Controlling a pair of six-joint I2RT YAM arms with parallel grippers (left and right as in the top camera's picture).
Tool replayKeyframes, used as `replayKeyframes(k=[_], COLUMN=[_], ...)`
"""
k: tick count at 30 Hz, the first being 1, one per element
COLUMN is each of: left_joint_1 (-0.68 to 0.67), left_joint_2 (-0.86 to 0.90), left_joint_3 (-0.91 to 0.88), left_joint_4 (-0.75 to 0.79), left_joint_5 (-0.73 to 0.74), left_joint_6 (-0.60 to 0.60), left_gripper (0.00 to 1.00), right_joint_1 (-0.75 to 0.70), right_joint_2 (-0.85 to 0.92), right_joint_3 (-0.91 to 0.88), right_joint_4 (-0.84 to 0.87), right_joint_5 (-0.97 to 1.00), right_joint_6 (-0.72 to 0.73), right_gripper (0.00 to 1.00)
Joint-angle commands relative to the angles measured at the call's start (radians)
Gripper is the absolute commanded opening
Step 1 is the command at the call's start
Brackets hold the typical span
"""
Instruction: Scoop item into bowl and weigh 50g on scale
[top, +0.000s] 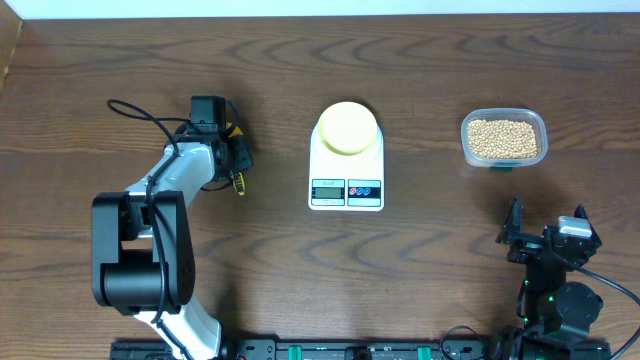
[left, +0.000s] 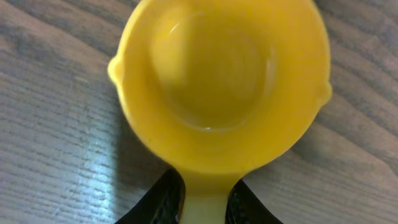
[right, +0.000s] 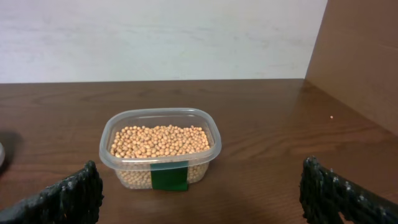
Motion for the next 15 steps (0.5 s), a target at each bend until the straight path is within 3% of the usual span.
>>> replayKeyframes(k=[1,5,15], left_joint_1=[0.002,0.002,0.003], left_joint_2=[0.016,0.016,0.015], left_joint_3=[-0.019,-0.019,-0.019], left_joint_4=[-0.049,-0.117,-0.238], left_joint_5=[-0.002,-0.002,0.085], left_joint_6=[-0.011,-0.03,-0.065], left_gripper=[0.25,0.19,0.19], right_joint_1=[0.003,0.003,0.003], right_joint_2=[-0.002,-0.002,-0.002], right_joint_3=[-0.001,-0.001,-0.001], right_joint_4=[-0.005,-0.005,-0.005], right_joint_5=[0.005,0.005,0.005], right_joint_6=[0.013,0.013,0.013], right_gripper=[0.99,0.99,0.99])
